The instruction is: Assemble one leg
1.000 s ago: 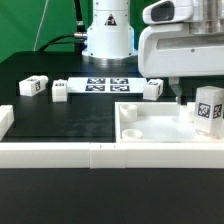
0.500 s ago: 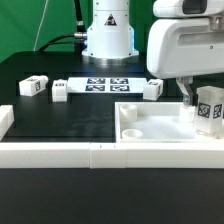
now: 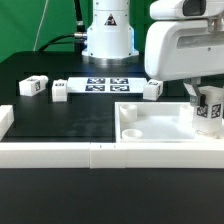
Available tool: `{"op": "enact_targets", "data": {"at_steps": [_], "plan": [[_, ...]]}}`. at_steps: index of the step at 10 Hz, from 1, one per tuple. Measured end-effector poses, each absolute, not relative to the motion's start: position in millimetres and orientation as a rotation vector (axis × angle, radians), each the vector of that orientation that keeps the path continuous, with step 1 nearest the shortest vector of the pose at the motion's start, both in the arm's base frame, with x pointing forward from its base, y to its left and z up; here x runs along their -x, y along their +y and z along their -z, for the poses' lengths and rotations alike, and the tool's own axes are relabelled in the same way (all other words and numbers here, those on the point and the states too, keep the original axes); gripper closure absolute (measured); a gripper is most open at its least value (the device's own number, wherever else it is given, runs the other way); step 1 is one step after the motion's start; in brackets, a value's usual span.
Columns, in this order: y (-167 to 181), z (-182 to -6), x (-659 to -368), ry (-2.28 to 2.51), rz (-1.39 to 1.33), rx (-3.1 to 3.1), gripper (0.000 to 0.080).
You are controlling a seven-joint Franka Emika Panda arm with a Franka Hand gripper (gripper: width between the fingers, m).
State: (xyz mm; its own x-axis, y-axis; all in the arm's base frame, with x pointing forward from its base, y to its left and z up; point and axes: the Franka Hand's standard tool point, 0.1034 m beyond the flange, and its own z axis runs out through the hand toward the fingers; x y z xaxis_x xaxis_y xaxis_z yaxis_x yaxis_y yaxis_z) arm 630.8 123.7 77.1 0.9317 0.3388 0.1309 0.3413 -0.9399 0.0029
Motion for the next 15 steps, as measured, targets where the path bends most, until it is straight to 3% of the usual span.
{"op": "enact_targets", "data": {"at_steps": [3,10,15], "plan": [[123.6,-76.9,-630.8,-0.485,0.201,3.074,0.0510],[119.0,-75.2,-630.9,0.896,0.169,2.921,0.0509],[116.6,-74.7,-630.7,1.438,0.120,2.654,0.0509]]}}
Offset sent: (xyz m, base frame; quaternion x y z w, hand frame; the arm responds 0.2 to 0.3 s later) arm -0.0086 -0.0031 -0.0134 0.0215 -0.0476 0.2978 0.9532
